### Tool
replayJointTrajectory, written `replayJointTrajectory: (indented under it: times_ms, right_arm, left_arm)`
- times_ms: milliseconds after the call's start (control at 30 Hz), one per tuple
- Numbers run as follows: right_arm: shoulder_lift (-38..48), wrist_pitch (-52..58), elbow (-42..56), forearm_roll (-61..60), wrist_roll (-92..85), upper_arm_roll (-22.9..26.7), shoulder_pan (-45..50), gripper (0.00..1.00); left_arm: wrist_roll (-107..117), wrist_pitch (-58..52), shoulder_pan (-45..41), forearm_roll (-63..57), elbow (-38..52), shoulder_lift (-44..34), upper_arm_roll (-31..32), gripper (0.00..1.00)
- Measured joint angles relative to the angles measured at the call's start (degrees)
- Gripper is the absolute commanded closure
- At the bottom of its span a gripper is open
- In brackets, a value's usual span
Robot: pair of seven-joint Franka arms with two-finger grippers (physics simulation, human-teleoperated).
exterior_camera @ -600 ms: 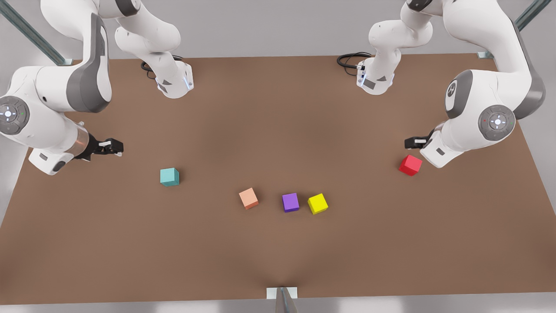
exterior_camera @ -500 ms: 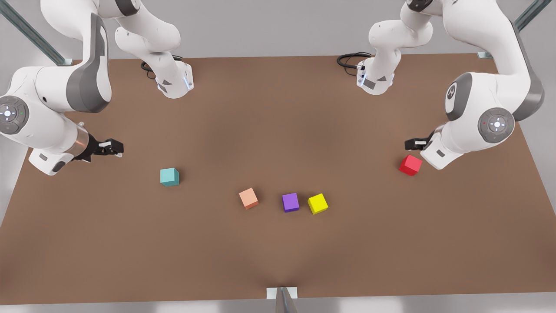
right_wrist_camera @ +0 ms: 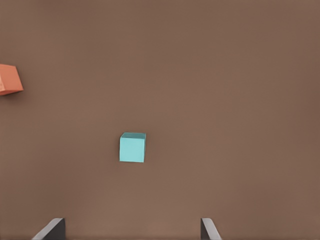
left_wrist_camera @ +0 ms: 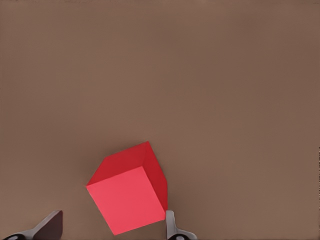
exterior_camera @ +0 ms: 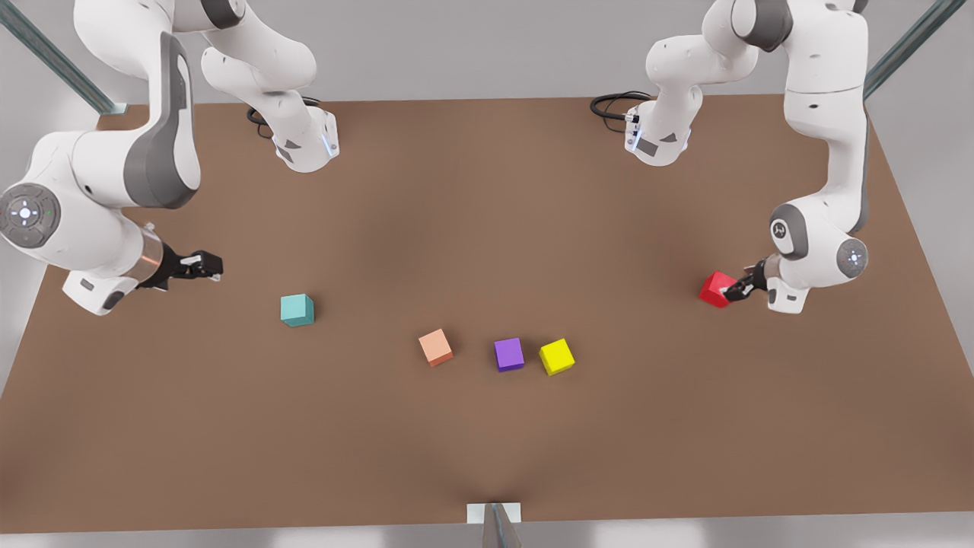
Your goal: Pick up red wooden cube and pass to hand red wooden cube and place in blue wooden cube
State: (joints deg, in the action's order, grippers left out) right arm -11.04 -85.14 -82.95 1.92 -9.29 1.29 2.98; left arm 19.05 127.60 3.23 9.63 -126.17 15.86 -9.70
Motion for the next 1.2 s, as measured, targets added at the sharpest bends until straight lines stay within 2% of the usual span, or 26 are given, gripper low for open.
replayJointTrajectory:
  times_ms: [300, 967, 1000, 1033, 1067, 1133, 1200]
  right_arm:
    - [0.2, -1.0, -0.7, 0.0, -0.3, 0.0, 0.4, 0.0]
    - [0.4, -1.8, -2.4, 0.0, -0.6, 0.0, 0.4, 0.0]
    - [0.4, -1.9, -2.4, 0.0, -0.6, 0.0, 0.4, 0.0]
    - [0.4, -1.9, -2.5, 0.0, -0.6, 0.0, 0.3, 0.0]
    - [0.4, -2.0, -2.7, 0.0, -0.6, 0.0, 0.3, 0.0]
    - [0.4, -2.1, -2.7, 0.0, -0.7, 0.0, 0.4, 0.0]
    - [0.5, -2.1, -2.7, 0.0, -0.7, 0.0, 0.4, 0.0]
  left_arm:
    - [8.8, 8.3, -0.4, 4.2, -2.7, 0.7, -0.9, 0.0]
    - [18.5, 12.2, -2.3, 7.5, -4.4, 6.6, -0.9, 0.0]
    - [18.7, 12.4, -2.3, 7.6, -4.3, 6.8, -0.9, 0.09]
    - [19.0, 12.5, -2.4, 7.7, -4.3, 6.9, -0.9, 0.26]
    - [19.4, 12.6, -2.4, 7.6, -4.3, 7.0, -0.8, 0.35]
    - [20.0, 12.8, -2.5, 7.5, -4.2, 7.0, -0.7, 0.4]
    - [20.6, 12.9, -2.4, 7.4, -3.4, 6.7, 0.5, 0.4]
